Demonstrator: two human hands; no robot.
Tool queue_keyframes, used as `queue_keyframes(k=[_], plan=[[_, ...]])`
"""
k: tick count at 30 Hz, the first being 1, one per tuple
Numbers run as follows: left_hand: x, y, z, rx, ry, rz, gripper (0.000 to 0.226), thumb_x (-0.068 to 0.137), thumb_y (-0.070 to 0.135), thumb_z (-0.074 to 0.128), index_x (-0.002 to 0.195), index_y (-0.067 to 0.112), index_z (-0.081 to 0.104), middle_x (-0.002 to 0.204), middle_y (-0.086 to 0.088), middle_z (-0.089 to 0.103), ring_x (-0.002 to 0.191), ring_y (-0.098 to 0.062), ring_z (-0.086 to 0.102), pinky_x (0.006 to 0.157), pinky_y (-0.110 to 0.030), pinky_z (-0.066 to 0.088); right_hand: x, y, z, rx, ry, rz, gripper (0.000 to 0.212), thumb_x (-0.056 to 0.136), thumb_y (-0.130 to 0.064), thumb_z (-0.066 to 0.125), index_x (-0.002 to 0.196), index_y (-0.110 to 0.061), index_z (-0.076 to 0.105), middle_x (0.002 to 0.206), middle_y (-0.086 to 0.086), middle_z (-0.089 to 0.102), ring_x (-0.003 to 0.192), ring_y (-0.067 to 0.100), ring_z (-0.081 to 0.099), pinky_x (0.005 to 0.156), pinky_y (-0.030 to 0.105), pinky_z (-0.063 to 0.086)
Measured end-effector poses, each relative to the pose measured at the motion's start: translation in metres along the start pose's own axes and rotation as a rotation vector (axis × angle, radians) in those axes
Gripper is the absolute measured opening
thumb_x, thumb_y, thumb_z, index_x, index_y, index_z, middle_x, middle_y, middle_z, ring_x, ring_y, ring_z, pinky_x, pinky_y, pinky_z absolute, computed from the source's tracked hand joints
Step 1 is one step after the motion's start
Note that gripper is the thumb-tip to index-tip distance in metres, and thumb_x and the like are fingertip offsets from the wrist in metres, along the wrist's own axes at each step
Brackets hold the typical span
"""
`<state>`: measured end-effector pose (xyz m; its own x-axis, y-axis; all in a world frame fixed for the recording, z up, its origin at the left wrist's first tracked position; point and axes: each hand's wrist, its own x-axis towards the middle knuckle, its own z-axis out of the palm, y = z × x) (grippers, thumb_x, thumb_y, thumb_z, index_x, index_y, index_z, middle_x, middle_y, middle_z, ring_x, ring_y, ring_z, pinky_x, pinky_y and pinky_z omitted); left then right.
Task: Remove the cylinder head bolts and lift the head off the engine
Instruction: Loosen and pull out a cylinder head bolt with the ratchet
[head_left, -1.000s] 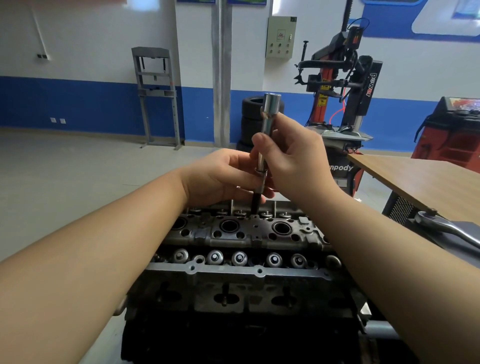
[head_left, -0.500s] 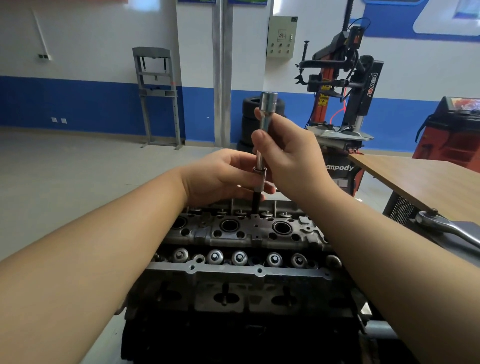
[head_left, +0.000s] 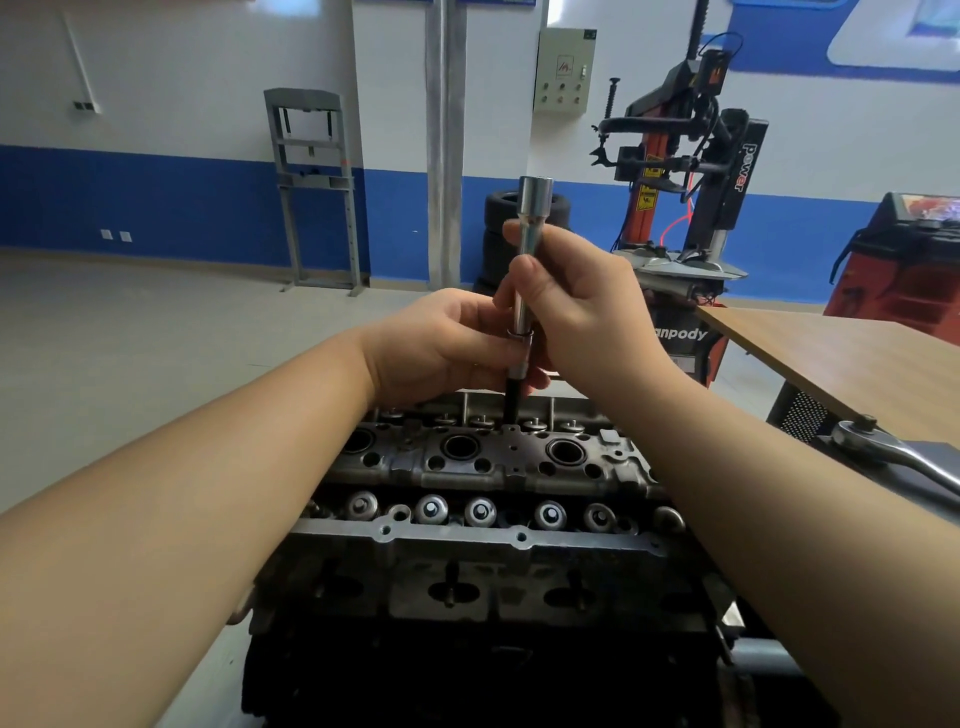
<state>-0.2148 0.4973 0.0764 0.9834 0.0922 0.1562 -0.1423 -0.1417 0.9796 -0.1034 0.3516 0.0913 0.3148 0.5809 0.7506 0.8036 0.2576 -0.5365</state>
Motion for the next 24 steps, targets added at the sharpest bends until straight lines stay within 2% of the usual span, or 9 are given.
queue_keyframes(k=[4, 8, 10, 12, 14, 16, 19, 22, 24], plan=[[0.002, 0.001, 0.003, 0.144, 0.149, 0.007, 0.05, 0.081, -0.001, 0.084, 0.126, -0.01, 0.064, 0.118, -0.03, 0.07, 0.11, -0.04, 0.072, 0.099, -0.049, 0.06, 0.003, -0.003, 0.001, 0.154, 0.026, 0.061, 0.025, 0.103, -0.023, 0.06, 0.127, -0.017, 0.063, 0.089, -0.001, 0.076, 0.087, 0.016, 0.073, 0.08, 0.04, 0.059], [0.004, 0.004, 0.008, 0.314, 0.222, 0.017, 0.05, 0.083, 0.001, 0.086, 0.127, -0.005, 0.062, 0.119, -0.036, 0.063, 0.106, -0.041, 0.071, 0.093, -0.042, 0.064, 0.002, 0.0, 0.004, 0.001, 0.137, 0.028, 0.019, 0.09, -0.035, 0.077, 0.085, -0.027, 0.06, 0.068, -0.018, 0.058, 0.066, 0.0, 0.055, 0.065, 0.016, 0.044], [0.003, 0.004, 0.009, 0.278, 0.188, 0.039, 0.045, 0.089, -0.001, 0.08, 0.13, -0.007, 0.061, 0.126, -0.038, 0.061, 0.114, -0.045, 0.069, 0.096, -0.043, 0.063, 0.001, 0.0, 0.002, -0.046, 0.129, 0.018, 0.019, 0.095, -0.033, 0.074, 0.082, -0.028, 0.06, 0.064, -0.019, 0.055, 0.062, -0.001, 0.053, 0.061, 0.012, 0.039], [0.001, 0.004, 0.007, 0.165, 0.111, 0.064, 0.038, 0.097, -0.005, 0.067, 0.134, -0.012, 0.059, 0.13, -0.04, 0.061, 0.123, -0.05, 0.064, 0.106, -0.052, 0.057, -0.001, 0.0, -0.001, -0.068, 0.097, 0.014, 0.015, 0.101, -0.029, 0.067, 0.088, -0.024, 0.062, 0.067, -0.016, 0.056, 0.063, 0.0, 0.053, 0.061, 0.015, 0.041], [-0.001, 0.004, 0.005, 0.042, 0.058, 0.066, 0.036, 0.099, -0.009, 0.059, 0.135, -0.014, 0.059, 0.125, -0.036, 0.066, 0.121, -0.047, 0.067, 0.108, -0.053, 0.056, -0.001, 0.001, -0.002, -0.035, 0.077, 0.04, 0.018, 0.105, -0.027, 0.061, 0.09, -0.017, 0.063, 0.069, -0.014, 0.056, 0.065, 0.004, 0.053, 0.062, 0.023, 0.043], [-0.002, 0.005, 0.005, 0.014, 0.074, 0.068, 0.039, 0.093, -0.004, 0.066, 0.132, -0.01, 0.063, 0.122, -0.029, 0.071, 0.116, -0.041, 0.072, 0.101, -0.047, 0.059, -0.001, 0.0, 0.0, 0.024, 0.07, 0.064, 0.022, 0.105, -0.027, 0.058, 0.092, -0.011, 0.064, 0.071, -0.012, 0.056, 0.068, 0.007, 0.053, 0.064, 0.029, 0.045], [-0.001, 0.006, 0.008, 0.185, 0.184, 0.101, 0.034, 0.088, -0.003, 0.079, 0.121, -0.006, 0.071, 0.116, -0.029, 0.074, 0.106, -0.034, 0.076, 0.091, -0.041, 0.063, -0.002, -0.003, 0.001, 0.02, 0.103, 0.032, 0.019, 0.097, -0.031, 0.07, 0.093, -0.013, 0.066, 0.074, -0.012, 0.061, 0.068, 0.003, 0.057, 0.064, 0.021, 0.047], [0.003, 0.005, 0.01, 0.248, 0.241, 0.122, 0.036, 0.087, -0.007, 0.08, 0.12, -0.009, 0.067, 0.114, -0.035, 0.068, 0.096, -0.028, 0.072, 0.086, -0.037, 0.064, -0.001, -0.003, 0.003, -0.028, 0.168, 0.015, 0.026, 0.091, -0.027, 0.079, 0.112, -0.016, 0.067, 0.074, -0.009, 0.065, 0.069, 0.009, 0.063, 0.068, 0.028, 0.052], [0.003, 0.004, 0.009, 0.19, 0.171, 0.086, 0.035, 0.092, -0.004, 0.076, 0.125, -0.008, 0.066, 0.113, -0.027, 0.071, 0.103, -0.028, 0.072, 0.093, -0.039, 0.063, -0.002, -0.001, 0.005, -0.029, 0.173, 0.031, 0.054, 0.095, -0.023, 0.075, 0.144, -0.018, 0.053, 0.071, -0.009, 0.067, 0.068, 0.007, 0.065, 0.071, 0.023, 0.05]])
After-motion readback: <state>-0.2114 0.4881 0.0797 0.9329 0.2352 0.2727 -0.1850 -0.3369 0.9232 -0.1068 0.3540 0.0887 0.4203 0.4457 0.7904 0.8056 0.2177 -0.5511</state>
